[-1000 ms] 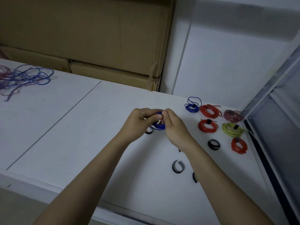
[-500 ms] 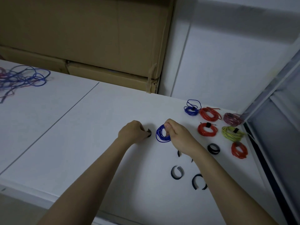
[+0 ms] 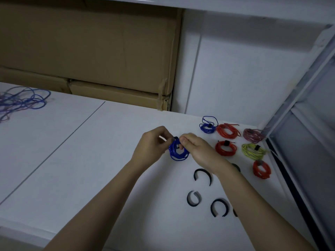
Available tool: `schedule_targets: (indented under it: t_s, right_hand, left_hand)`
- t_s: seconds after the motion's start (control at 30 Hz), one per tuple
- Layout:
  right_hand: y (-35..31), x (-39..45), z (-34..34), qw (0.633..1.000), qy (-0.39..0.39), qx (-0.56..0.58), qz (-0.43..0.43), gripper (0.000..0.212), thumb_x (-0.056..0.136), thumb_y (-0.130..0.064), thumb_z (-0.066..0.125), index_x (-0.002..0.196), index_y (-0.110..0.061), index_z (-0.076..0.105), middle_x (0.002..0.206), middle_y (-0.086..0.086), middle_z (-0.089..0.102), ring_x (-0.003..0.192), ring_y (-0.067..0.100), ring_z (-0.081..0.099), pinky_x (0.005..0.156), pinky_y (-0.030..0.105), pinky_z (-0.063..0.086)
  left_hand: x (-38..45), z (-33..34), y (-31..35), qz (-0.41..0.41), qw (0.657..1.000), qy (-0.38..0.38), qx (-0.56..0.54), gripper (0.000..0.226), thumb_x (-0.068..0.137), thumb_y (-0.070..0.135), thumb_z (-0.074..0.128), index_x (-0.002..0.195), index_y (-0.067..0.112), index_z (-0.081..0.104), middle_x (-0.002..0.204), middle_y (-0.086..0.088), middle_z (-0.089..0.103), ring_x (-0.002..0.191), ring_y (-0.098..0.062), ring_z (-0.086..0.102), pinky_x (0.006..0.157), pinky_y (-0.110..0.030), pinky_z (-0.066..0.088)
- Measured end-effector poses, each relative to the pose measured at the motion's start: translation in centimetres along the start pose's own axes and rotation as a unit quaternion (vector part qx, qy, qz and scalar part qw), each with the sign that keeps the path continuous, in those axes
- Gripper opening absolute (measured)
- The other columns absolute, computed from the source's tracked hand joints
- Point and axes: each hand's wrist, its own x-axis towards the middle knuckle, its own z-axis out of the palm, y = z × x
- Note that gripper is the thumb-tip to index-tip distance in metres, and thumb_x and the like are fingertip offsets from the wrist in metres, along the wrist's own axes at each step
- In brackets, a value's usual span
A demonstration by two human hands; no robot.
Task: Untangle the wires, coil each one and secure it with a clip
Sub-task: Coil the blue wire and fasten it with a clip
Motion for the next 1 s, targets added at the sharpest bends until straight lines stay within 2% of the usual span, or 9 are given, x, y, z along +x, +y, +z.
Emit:
schedule_targets:
  t_s: [0.1,0.2,0.27,0.37,0.43,0.57,0.77,0.9,1.0]
  right_hand:
    - [0.4,-0.1,0.5,0.998,-0.015,0.058,0.02,0.032,0.104,-0.024,0.036,0.076,-0.019,0.052,0.077,-0.007,0.052,0.074,0.009,0.046,0.078,0.022,0.039]
    - [0.8,-0.1,0.8,0.992,-0.031,0.115,0.041,0.032,0.104,-0.025,0.036,0.088,-0.009,0.058,0.084,0.0,0.057,0.084,0.014,0.052,0.088,0.034,0.047]
    - [0.9,-0.1,0.8,0.989,-0.033,0.133,0.055,0.032,0.104,-0.025,0.036,0.096,-0.005,0.059,0.09,0.003,0.06,0.089,0.014,0.055,0.088,0.033,0.05]
    - [0.7,-0.2,0.7,0.982,-0.033,0.172,0.068,0.029,0.104,-0.025,0.036,0.096,-0.012,0.061,0.097,0.004,0.062,0.091,0.014,0.058,0.079,0.027,0.054]
    - [0.5,-0.2,0.5,0.981,-0.034,0.176,0.074,0.03,0.104,-0.024,0.037,0.101,-0.007,0.061,0.1,0.008,0.061,0.092,0.016,0.059,0.078,0.029,0.056]
    - [0.0,-0.5,0.5,0.985,-0.028,0.154,0.07,0.027,0.103,-0.023,0.038,0.095,-0.011,0.061,0.095,0.006,0.059,0.09,0.017,0.058,0.081,0.038,0.058]
    - [-1.1,-1.1,0.7,0.994,0.008,0.1,0.047,0.026,0.103,-0.023,0.038,0.089,-0.017,0.058,0.088,0.001,0.056,0.085,0.016,0.057,0.073,0.033,0.059]
    - [-1.5,-1.4,1.0,0.998,0.037,0.051,0.02,0.025,0.103,-0.022,0.038,0.091,-0.014,0.058,0.08,-0.005,0.055,0.074,0.011,0.056,0.071,0.033,0.059]
    - [-1.2,-1.6,1.2,0.997,0.073,-0.014,-0.011,0.024,0.102,-0.021,0.039,0.091,-0.016,0.059,0.079,-0.012,0.058,0.076,0.009,0.058,0.076,0.036,0.057]
  left_hand:
    - [0.0,-0.2,0.7,-0.037,0.994,-0.004,-0.105,0.009,0.088,0.007,0.065,0.08,0.009,0.062,0.084,-0.005,0.07,0.07,-0.012,0.069,0.062,-0.022,0.055]
    - [-0.1,-0.6,1.2,-0.088,0.98,-0.013,-0.18,0.009,0.09,0.005,0.061,0.081,0.007,0.06,0.087,-0.009,0.069,0.072,-0.012,0.07,0.062,-0.02,0.054]
    - [-0.2,-0.8,1.4,-0.099,0.975,-0.042,-0.194,0.007,0.092,0.005,0.059,0.085,0.005,0.06,0.087,-0.01,0.07,0.074,-0.013,0.07,0.063,-0.02,0.054]
    - [-0.3,-1.3,1.5,-0.109,0.967,-0.068,-0.218,0.007,0.093,0.004,0.056,0.087,0.004,0.059,0.083,-0.009,0.071,0.074,-0.015,0.071,0.063,-0.021,0.055]
    - [-0.3,-1.6,1.7,-0.116,0.964,-0.084,-0.225,0.008,0.095,0.005,0.055,0.089,0.003,0.059,0.083,-0.011,0.072,0.075,-0.019,0.071,0.065,-0.023,0.056]
    - [-0.5,-2.2,2.3,-0.14,0.952,-0.115,-0.245,0.009,0.096,0.009,0.054,0.091,0.004,0.058,0.078,-0.012,0.072,0.07,-0.018,0.071,0.064,-0.022,0.056]
    - [-0.6,-2.7,3.2,-0.149,0.951,-0.134,-0.237,0.007,0.096,0.01,0.054,0.092,0.006,0.058,0.075,-0.011,0.071,0.066,-0.017,0.069,0.061,-0.022,0.055]
    - [-0.8,-3.1,3.3,-0.152,0.947,-0.148,-0.242,0.007,0.096,0.009,0.053,0.093,0.007,0.059,0.083,-0.016,0.071,0.074,-0.022,0.068,0.068,-0.026,0.057]
    - [-1.1,-3.3,3.6,-0.147,0.94,-0.168,-0.257,0.006,0.095,0.009,0.054,0.095,0.009,0.06,0.089,-0.016,0.071,0.08,-0.022,0.069,0.072,-0.026,0.056]
